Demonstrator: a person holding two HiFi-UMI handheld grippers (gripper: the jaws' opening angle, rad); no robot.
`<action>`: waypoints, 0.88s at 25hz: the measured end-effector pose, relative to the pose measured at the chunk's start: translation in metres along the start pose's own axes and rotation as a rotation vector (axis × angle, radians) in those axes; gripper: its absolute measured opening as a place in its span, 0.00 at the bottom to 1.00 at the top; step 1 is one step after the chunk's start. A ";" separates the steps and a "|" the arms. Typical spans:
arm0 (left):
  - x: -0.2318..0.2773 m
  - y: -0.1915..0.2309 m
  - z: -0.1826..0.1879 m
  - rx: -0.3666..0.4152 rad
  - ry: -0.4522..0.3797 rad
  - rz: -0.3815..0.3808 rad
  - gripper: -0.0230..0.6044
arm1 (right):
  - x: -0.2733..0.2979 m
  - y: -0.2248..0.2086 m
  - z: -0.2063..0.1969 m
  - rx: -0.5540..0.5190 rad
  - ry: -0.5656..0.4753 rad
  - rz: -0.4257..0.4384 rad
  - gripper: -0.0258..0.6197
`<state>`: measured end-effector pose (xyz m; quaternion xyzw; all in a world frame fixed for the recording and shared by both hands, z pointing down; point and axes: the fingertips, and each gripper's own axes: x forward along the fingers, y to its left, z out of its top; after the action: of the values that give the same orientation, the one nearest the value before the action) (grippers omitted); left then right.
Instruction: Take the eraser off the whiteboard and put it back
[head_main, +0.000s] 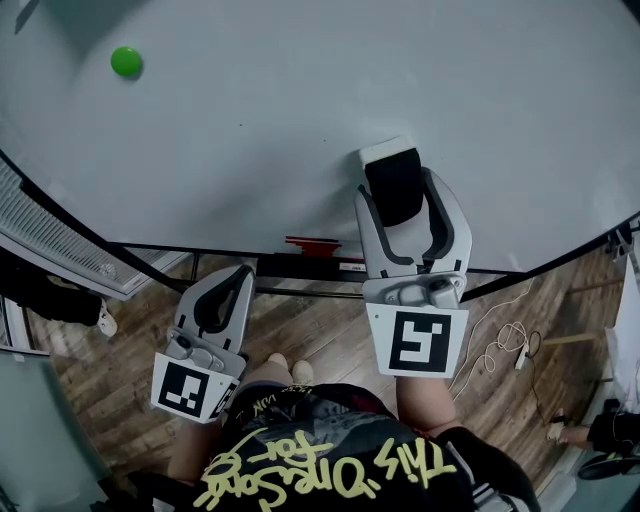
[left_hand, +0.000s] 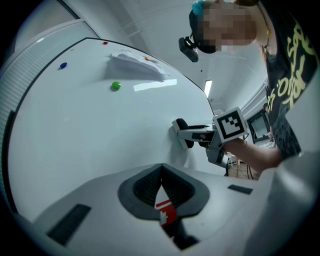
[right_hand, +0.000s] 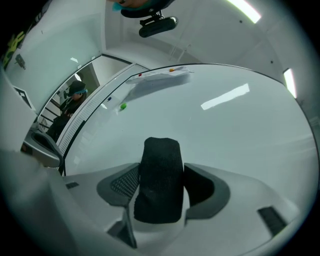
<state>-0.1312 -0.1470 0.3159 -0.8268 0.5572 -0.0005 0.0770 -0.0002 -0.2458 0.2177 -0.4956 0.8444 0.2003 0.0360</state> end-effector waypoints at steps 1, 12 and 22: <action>0.000 -0.001 0.000 0.003 -0.001 -0.001 0.05 | -0.001 0.001 -0.001 -0.002 -0.001 0.004 0.44; 0.000 -0.004 -0.001 0.007 0.004 0.000 0.05 | -0.002 0.002 -0.008 -0.006 -0.010 0.001 0.45; 0.000 -0.006 0.002 -0.023 0.013 0.017 0.05 | 0.007 0.010 -0.024 -0.278 0.070 0.029 0.44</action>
<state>-0.1252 -0.1439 0.3148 -0.8230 0.5645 0.0013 0.0639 -0.0095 -0.2562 0.2406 -0.4904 0.8161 0.2985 -0.0655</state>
